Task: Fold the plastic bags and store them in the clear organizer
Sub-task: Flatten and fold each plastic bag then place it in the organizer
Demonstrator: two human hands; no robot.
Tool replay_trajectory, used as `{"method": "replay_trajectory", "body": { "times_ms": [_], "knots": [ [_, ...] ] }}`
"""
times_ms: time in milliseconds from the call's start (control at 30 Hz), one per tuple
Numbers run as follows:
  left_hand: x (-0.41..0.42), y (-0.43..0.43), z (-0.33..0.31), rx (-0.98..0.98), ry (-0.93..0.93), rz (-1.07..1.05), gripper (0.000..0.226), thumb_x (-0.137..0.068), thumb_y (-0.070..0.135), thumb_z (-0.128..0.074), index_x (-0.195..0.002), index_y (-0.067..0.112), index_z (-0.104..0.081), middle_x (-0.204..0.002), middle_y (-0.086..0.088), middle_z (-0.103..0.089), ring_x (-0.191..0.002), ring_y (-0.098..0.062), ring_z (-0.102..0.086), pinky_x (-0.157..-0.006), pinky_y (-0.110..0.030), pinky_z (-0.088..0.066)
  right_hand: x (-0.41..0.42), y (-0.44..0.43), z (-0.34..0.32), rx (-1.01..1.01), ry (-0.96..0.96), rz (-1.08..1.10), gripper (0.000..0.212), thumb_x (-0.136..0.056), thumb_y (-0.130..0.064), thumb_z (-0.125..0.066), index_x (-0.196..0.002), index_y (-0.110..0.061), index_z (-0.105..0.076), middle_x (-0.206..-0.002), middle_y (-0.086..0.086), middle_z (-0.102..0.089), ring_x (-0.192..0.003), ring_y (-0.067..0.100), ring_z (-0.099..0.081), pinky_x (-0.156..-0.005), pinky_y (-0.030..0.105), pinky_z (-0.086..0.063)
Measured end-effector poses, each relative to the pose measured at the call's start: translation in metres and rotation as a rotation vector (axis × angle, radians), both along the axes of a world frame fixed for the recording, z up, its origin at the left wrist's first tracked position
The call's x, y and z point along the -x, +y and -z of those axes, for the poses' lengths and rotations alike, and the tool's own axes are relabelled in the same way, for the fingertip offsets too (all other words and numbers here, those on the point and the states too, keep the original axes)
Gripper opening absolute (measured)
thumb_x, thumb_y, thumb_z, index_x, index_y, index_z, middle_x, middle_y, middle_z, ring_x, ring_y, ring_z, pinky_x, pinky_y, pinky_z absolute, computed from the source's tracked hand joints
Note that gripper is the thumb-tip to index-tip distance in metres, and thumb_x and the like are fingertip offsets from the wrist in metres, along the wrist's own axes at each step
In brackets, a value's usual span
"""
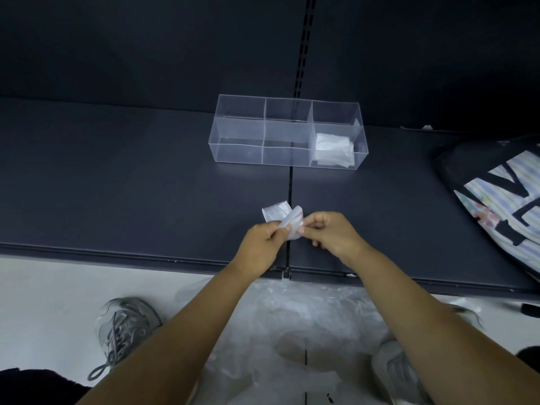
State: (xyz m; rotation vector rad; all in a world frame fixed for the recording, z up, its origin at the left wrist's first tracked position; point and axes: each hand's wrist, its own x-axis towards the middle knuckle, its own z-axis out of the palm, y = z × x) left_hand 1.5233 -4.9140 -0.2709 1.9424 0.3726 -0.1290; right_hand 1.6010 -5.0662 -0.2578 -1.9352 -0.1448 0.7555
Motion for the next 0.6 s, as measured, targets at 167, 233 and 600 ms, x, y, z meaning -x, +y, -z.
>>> {"method": "replay_trajectory", "body": {
  "times_ms": [167,233,600],
  "knots": [
    [-0.015,0.010,0.001,0.086,0.039,-0.282,0.022,-0.096,0.016,-0.054,-0.110,0.003,-0.065,-0.099,-0.013,-0.069,-0.090,-0.027,-0.067,-0.084,-0.044,-0.055,-0.006,0.010,0.009,0.069,-0.023,0.098,0.010,-0.082,-0.012,-0.073,-0.074,-0.014,-0.068,-0.060,0.000,-0.062,-0.035,0.002,-0.042,-0.042,0.014,-0.038],
    [-0.015,0.010,0.001,-0.130,-0.016,-0.360,0.027,-0.095,0.018,-0.056,-0.120,0.010,-0.059,-0.101,-0.008,-0.070,-0.090,-0.023,-0.067,-0.083,-0.039,-0.054,-0.008,0.014,0.011,0.087,-0.045,0.114,0.012,-0.082,-0.013,-0.073,-0.072,-0.014,-0.068,-0.058,-0.001,-0.060,-0.035,0.000,-0.043,-0.042,0.014,-0.039],
    [-0.008,0.011,0.040,-0.989,0.029,0.302,0.066,-0.097,0.054,-0.006,-0.153,0.018,0.003,-0.162,0.003,0.003,-0.148,-0.016,0.010,-0.117,-0.045,0.011,-0.003,0.032,0.014,0.248,-0.209,0.137,0.005,-0.081,-0.020,-0.073,-0.079,-0.016,-0.071,-0.078,-0.001,-0.069,-0.076,0.015,-0.064,-0.072,0.031,-0.053]
  ]
}}
